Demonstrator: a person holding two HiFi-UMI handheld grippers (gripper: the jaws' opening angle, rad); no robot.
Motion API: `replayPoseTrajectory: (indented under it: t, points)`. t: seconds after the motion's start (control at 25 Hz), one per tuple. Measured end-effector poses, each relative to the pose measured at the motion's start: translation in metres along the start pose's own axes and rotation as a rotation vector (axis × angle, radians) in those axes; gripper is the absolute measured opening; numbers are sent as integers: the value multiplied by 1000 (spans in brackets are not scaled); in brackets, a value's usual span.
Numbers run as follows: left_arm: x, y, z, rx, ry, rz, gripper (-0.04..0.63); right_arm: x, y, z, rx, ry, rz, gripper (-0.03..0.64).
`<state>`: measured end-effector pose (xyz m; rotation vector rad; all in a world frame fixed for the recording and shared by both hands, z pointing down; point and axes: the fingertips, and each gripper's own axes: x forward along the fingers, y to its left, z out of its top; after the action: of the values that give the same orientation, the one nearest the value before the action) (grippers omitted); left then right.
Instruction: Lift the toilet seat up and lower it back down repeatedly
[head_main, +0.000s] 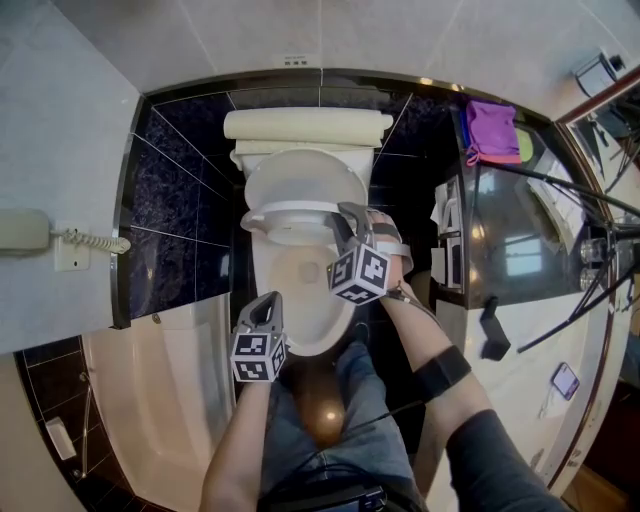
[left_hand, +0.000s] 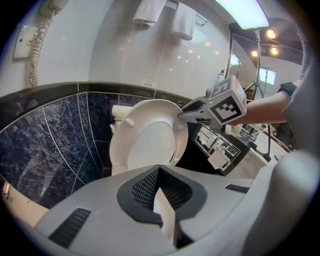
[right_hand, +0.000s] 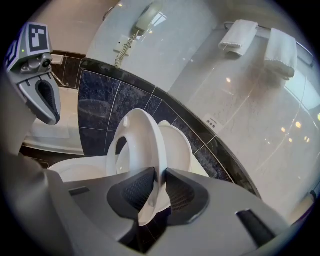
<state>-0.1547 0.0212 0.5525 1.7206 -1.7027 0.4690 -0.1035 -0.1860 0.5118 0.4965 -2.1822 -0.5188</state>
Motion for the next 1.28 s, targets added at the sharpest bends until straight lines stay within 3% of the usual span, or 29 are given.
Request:
replayPoseTrajectory:
  t: [0.4, 0.84, 1.28]
  points:
    - [3, -5, -20, 41, 1, -12, 0, -52, 69, -11, -80, -11, -23, 88]
    - [5, -4, -49, 56, 3, -21, 0, -97, 162, -40, -192, 51, 25, 86]
    - [-1, -9, -99, 8, 45, -49, 0, -118, 225, -66, -264, 101, 66, 98]
